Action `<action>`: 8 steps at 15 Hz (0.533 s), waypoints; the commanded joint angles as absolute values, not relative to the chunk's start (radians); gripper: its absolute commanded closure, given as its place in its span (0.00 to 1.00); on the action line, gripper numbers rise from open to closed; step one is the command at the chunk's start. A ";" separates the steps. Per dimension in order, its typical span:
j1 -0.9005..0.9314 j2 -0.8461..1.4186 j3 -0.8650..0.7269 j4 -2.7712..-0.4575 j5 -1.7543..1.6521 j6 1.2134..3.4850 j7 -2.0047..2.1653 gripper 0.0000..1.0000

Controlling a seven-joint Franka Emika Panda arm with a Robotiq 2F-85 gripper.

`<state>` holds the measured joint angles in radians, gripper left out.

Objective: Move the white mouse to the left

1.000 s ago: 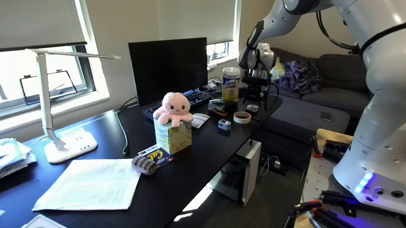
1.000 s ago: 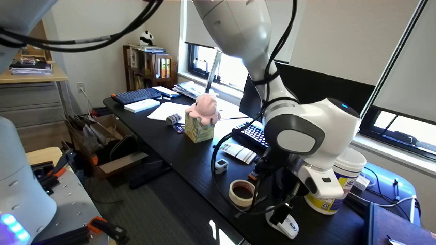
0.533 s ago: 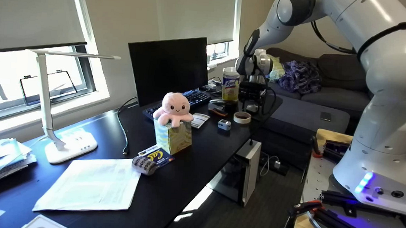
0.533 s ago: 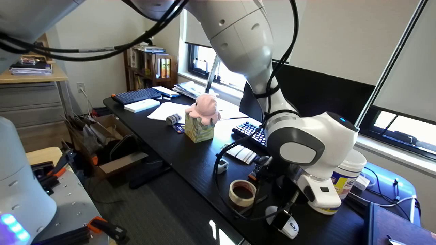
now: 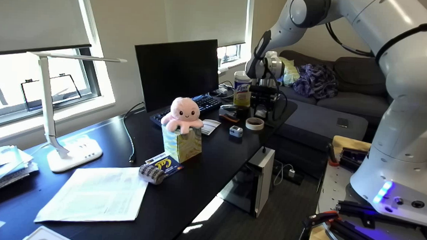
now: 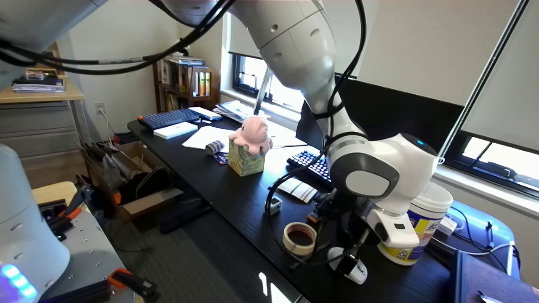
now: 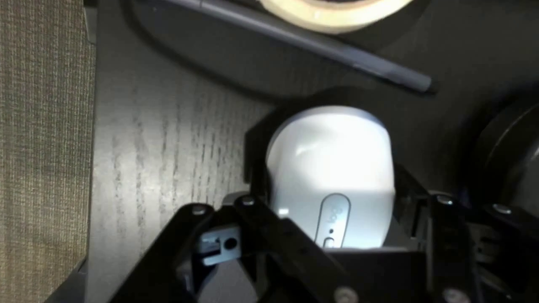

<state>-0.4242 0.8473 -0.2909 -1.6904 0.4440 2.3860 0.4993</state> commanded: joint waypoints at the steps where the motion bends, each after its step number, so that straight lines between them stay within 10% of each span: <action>1: -0.410 0.684 -0.255 -1.828 0.442 2.367 0.409 0.55; 8: -0.358 0.312 -0.260 -2.123 0.356 2.372 0.165 0.55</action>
